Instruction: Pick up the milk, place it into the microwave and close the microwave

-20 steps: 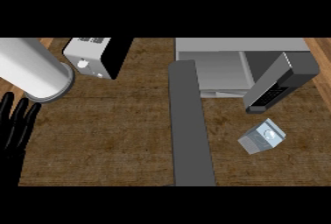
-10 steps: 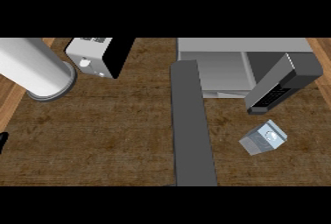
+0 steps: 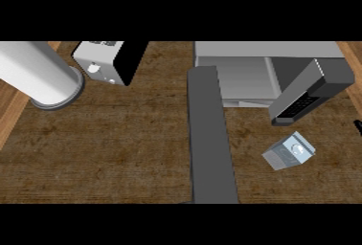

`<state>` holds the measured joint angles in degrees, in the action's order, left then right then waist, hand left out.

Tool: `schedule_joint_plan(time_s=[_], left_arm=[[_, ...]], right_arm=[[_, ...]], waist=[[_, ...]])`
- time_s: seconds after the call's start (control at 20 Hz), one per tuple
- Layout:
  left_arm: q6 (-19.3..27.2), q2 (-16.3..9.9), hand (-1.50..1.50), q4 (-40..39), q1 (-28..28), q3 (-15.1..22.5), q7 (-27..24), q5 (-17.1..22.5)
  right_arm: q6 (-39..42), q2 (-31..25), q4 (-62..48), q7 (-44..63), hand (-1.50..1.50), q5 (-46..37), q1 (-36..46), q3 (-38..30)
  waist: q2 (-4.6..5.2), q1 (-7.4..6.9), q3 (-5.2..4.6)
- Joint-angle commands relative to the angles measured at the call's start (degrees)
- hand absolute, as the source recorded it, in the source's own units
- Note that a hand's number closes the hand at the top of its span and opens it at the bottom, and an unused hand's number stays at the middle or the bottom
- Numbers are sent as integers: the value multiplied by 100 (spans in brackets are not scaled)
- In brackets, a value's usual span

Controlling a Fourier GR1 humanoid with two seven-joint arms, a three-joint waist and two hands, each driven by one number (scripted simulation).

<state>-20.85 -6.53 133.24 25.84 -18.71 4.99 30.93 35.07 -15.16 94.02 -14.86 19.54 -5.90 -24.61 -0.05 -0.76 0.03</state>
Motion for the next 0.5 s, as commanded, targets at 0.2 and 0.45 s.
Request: schedule_joint_plan(time_s=[0.2, 0.45], left_arm=[[-422, 1, -150, 266, 387, -496, -22, 674], [-215, 291, -150, 732, 529, -204, 206, 628]], right_arm=[[-159, 170, -1831, -1543, -150, -1614, 345, 281], [-278, -243, -3391, -2665, -150, -2096, 824, 169]], waist=[[5, -17, 3], [17, -48, 13]])
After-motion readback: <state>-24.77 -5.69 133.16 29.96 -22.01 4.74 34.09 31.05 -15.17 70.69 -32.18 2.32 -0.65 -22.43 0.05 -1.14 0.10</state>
